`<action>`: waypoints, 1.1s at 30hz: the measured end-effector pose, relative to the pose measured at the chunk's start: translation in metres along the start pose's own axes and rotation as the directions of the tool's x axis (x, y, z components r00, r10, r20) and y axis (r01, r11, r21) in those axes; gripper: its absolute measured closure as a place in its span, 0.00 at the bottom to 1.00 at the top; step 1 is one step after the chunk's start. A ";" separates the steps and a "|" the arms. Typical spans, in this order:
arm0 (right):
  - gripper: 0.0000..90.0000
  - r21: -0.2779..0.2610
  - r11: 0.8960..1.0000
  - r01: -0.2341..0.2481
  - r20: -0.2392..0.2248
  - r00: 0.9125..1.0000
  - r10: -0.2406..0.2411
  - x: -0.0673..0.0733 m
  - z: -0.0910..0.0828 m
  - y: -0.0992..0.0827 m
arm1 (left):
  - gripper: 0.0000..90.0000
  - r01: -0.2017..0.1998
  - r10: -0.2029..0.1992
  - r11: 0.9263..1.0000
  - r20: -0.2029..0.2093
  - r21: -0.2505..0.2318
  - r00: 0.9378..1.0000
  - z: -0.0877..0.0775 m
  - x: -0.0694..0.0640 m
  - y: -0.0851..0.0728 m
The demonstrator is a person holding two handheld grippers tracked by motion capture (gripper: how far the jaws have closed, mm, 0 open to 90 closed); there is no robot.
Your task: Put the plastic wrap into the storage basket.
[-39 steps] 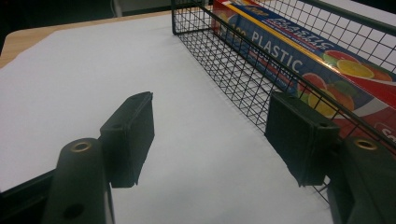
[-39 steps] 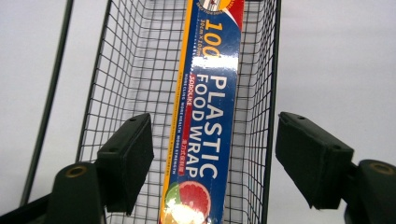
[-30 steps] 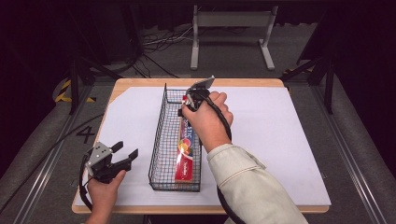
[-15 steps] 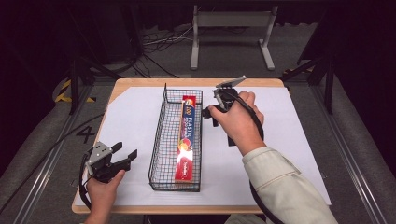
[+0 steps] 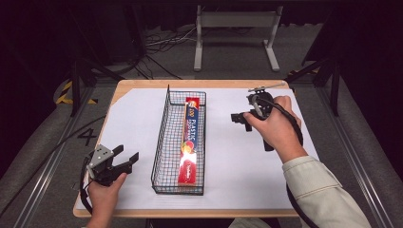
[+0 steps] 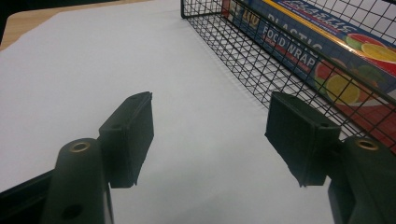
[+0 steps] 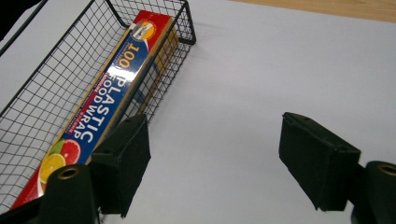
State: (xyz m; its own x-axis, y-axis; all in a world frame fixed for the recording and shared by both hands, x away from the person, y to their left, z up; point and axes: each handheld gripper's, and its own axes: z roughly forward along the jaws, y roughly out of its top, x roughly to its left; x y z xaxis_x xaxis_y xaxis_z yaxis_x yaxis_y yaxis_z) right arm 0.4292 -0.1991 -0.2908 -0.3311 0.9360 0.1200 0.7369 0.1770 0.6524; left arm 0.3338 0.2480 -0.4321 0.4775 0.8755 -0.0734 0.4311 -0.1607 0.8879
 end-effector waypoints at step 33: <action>0.17 -0.189 0.969 0.160 -0.053 0.983 -0.173 -0.088 0.015 -0.078 | 0.36 -0.008 0.008 1.000 0.017 -0.016 1.000 -0.003 -0.001 0.000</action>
State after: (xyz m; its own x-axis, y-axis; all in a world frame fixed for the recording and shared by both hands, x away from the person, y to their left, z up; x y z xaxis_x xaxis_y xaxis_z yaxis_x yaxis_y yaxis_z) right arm 0.4096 -0.2904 -0.3633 -0.4846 0.8736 0.0447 0.5495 0.2642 0.7926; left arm 0.3314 0.2487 -0.4305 0.4935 0.8666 -0.0738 0.4154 -0.1603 0.8954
